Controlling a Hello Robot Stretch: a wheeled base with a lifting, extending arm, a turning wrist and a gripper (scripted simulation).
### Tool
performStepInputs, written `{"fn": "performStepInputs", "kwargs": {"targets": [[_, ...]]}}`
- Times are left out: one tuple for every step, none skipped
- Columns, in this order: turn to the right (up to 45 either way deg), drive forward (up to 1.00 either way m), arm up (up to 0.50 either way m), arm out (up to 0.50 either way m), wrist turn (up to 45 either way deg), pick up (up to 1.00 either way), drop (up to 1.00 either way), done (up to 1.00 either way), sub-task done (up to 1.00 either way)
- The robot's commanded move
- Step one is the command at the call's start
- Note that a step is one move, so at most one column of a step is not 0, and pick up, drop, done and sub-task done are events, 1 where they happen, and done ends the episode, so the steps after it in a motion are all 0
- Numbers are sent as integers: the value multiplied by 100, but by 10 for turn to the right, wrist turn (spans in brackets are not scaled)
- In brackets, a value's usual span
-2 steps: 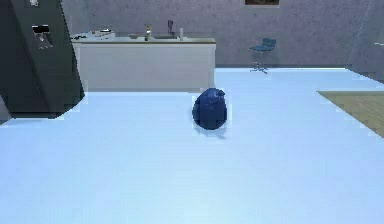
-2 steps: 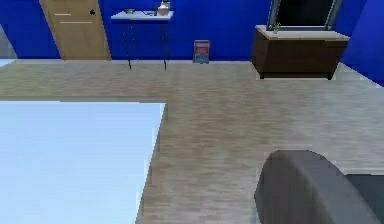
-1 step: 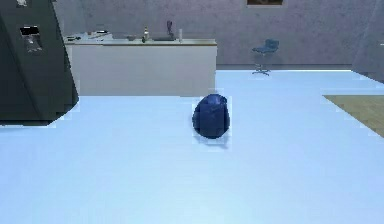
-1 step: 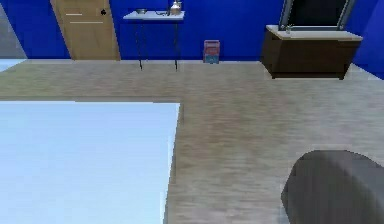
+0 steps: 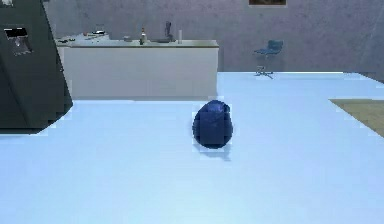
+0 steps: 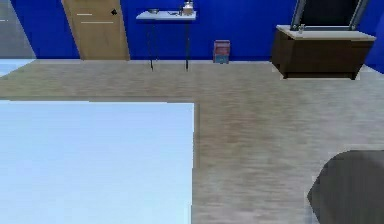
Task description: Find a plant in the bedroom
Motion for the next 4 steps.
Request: {"fn": "performStepInputs", "kwargs": {"targets": [[-450, 0, 0, 0, 0, 0, 0, 0, 0], [-450, 0, 0, 0, 0, 0, 0, 0, 0], [-360, 0, 0, 0, 0, 0, 0, 0, 0], [0, 40, 0, 0, 0, 0, 0, 0, 0]]}}
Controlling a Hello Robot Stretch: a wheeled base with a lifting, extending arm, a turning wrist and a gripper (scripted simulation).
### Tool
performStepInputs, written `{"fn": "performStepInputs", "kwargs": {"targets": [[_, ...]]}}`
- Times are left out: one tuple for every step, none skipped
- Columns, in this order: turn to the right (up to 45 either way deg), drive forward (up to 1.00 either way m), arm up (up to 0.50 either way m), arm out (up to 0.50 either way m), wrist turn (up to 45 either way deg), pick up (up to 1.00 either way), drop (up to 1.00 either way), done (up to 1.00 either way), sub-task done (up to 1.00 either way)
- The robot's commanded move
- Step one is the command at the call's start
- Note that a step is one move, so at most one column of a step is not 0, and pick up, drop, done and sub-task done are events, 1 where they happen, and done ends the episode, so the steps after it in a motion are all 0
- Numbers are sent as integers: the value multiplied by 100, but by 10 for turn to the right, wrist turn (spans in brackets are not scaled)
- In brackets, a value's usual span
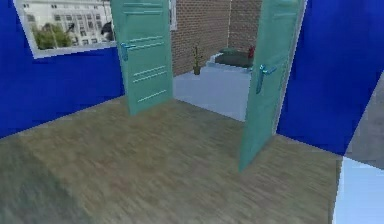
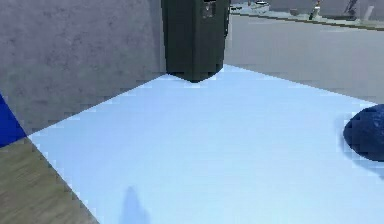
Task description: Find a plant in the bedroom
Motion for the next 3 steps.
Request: {"fn": "performStepInputs", "kwargs": {"targets": [[-60, 0, 0, 0, 0, 0, 0, 0, 0], [0, 100, 0, 0, 0, 0, 0, 0, 0], [-30, 0, 0, 0, 0, 0, 0, 0, 0]]}}
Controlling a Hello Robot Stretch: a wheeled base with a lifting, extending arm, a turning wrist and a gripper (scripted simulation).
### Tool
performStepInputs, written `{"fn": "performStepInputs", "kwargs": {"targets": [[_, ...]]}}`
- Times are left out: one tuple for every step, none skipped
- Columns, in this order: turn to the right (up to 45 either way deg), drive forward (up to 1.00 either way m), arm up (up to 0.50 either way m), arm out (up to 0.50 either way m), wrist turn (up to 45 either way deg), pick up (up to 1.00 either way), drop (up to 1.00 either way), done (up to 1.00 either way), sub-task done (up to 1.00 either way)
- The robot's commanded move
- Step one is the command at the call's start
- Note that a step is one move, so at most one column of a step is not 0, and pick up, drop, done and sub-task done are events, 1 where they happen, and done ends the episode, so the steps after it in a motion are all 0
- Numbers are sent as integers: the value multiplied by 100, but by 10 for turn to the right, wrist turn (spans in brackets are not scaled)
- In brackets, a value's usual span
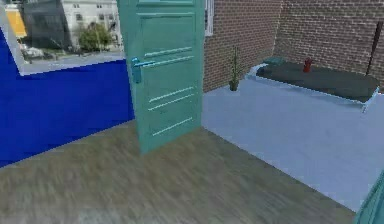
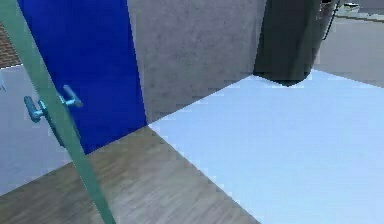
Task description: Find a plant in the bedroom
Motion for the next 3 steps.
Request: {"fn": "performStepInputs", "kwargs": {"targets": [[0, 90, 0, 0, 0, 0, 0, 0, 0], [270, 0, 0, 0, 0, 0, 0, 0, 0], [0, 100, 0, 0, 0, 0, 0, 0, 0]]}}
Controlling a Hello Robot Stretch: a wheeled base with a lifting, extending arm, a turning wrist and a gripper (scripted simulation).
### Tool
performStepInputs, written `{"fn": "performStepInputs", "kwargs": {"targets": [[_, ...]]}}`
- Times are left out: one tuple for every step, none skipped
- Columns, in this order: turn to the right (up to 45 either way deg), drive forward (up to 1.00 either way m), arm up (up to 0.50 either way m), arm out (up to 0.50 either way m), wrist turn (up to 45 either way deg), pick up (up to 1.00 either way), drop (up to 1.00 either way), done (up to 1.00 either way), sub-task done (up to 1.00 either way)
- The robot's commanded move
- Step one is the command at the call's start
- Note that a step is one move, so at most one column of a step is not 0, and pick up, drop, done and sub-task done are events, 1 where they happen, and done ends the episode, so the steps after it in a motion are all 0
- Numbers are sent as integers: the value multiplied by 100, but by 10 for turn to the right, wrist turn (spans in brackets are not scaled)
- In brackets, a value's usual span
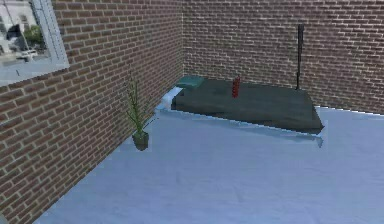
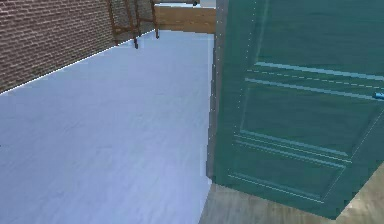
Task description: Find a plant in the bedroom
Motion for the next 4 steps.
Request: {"fn": "performStepInputs", "kwargs": {"targets": [[0, 40, 0, 0, 0, 0, 0, 0, 0], [-180, 0, 0, 0, 0, 0, 0, 0, 0], [0, 55, 0, 0, 0, 0, 0, 0, 0], [0, 0, 0, 0, 0, 0, 0, 100, 0]]}}
